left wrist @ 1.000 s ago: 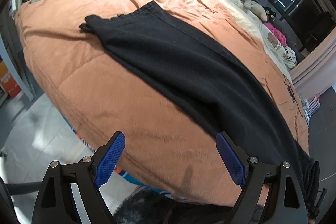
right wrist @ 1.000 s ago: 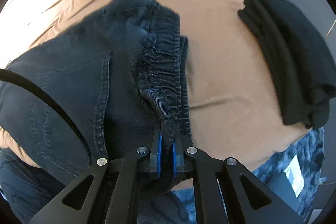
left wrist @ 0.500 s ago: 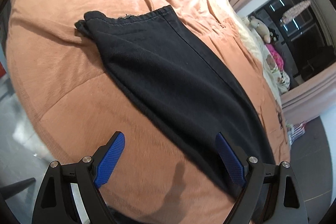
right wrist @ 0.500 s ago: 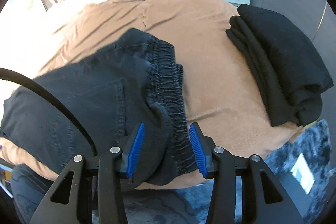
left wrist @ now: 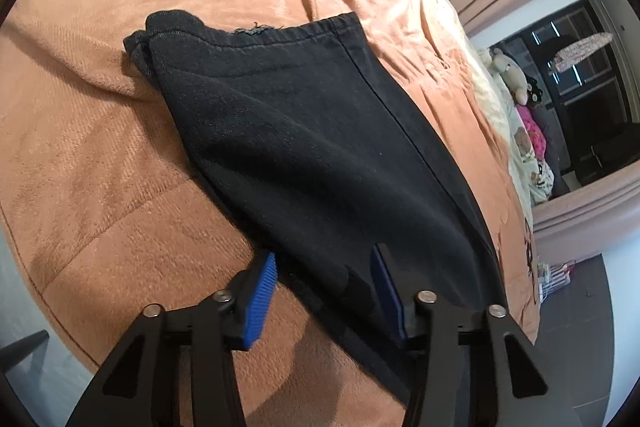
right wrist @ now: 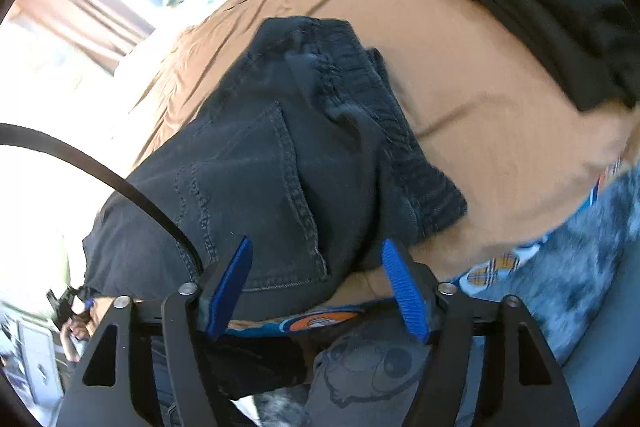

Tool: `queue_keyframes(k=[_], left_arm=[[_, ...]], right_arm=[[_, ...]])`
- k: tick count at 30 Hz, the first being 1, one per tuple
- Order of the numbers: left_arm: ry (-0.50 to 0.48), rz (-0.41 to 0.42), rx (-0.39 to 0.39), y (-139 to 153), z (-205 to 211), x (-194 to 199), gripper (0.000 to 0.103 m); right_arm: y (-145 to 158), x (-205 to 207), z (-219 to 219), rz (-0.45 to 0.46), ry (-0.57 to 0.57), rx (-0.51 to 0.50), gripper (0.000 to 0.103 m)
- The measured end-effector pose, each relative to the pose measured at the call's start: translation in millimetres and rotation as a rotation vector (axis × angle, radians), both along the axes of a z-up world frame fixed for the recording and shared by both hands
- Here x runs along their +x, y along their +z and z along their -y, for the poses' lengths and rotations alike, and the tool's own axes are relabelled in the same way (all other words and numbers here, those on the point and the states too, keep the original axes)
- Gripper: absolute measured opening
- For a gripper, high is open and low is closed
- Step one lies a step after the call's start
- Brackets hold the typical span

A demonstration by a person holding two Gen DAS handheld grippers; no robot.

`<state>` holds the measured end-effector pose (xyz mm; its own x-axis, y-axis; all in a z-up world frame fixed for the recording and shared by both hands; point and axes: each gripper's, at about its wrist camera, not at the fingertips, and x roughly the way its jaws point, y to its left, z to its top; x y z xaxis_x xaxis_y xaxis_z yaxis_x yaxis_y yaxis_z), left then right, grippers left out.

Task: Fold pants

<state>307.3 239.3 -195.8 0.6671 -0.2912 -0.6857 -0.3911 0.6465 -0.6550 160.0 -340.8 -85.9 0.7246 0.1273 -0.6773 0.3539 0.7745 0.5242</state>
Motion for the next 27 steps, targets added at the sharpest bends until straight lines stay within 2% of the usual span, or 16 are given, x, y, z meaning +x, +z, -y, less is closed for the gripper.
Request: queue_keyframes(k=[6, 9, 14, 15, 16, 17, 18, 20, 21, 24, 27], left_arm=[[0.012, -0.009, 0.007, 0.1, -1.0, 0.4, 0.041], [0.013, -0.011, 0.014, 0.8, -0.2, -0.4, 0.041], [0.015, -0.020, 0.014, 1.4, -0.1, 1.8, 0.041], [0.015, -0.023, 0.012, 0.6, -0.6, 3.3, 0.041], [0.020, -0.023, 0.002, -0.7, -2.3, 3.9, 0.041], [0.030, -0.018, -0.011, -1.7, -4.4, 3.9, 0.041], [0.041, -0.013, -0.021, -2.3, -6.6, 3.0, 0.041], [0.057, -0.014, -0.029, -3.3, -10.7, 2.2, 0.033], [0.072, -0.031, -0.012, -3.5, -12.4, 1.1, 0.020], [0.069, -0.021, -0.022, -3.4, -13.6, -2.6, 0.012], [0.059, 0.008, 0.012, 8.3, -11.3, -11.2, 0.010]], right_arm=[[-30.3, -0.8, 10.0, -0.037, -0.017, 0.111, 0.075], [-38.3, 2.1, 18.1, 0.014, -0.026, 0.166, 0.075], [-54.8, 7.9, 41.1, 0.129, -0.104, 0.280, 0.074], [-57.6, 9.0, 46.4, 0.138, -0.121, 0.282, 0.068], [-61.5, 9.4, 50.3, 0.130, -0.145, 0.275, 0.048], [-63.7, 10.2, 54.4, 0.122, -0.162, 0.269, 0.039], [-65.4, 12.0, 56.6, 0.128, -0.153, 0.275, 0.025], [-59.0, 11.2, 59.0, 0.156, -0.137, 0.257, 0.020], [-52.3, 10.0, 58.9, 0.162, -0.137, 0.216, 0.018], [-31.2, 6.2, 67.0, 0.204, -0.138, 0.155, 0.012], [-11.3, 9.6, 79.9, 0.229, -0.141, 0.104, 0.011]])
